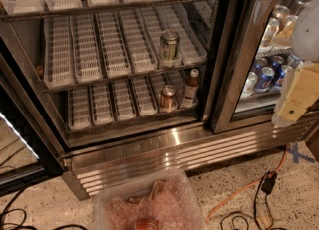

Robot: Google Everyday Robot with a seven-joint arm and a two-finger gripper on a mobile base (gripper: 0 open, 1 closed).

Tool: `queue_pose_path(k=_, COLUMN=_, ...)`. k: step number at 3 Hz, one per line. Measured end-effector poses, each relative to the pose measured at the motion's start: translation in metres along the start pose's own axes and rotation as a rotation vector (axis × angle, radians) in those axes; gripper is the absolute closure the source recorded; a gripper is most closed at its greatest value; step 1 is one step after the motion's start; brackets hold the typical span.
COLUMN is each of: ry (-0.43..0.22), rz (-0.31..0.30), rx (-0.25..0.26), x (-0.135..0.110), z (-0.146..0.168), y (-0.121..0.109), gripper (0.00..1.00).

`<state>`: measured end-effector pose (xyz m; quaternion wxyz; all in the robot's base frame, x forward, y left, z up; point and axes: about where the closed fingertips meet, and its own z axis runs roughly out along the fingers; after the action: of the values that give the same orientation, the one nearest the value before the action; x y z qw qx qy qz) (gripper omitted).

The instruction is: Pick blue plastic bottle from bottom shelf of fridge

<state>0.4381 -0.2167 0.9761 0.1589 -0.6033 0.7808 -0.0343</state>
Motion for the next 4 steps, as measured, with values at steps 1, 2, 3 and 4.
queue_pose_path(k=1, ry=0.000, rz=0.000, rx=0.000, x=0.000, z=0.000, y=0.000, gripper=0.00)
queue_pose_path(k=2, ry=-0.047, rz=-0.008, rx=-0.043, x=0.001, z=0.017, y=0.004, gripper=0.00)
queue_pose_path(k=3, ry=-0.089, rz=0.053, rx=-0.120, x=0.007, z=0.071, y=0.017, gripper=0.00)
queue_pose_path(k=4, ry=-0.089, rz=0.109, rx=-0.152, x=0.017, z=0.136, y=0.029, gripper=0.00)
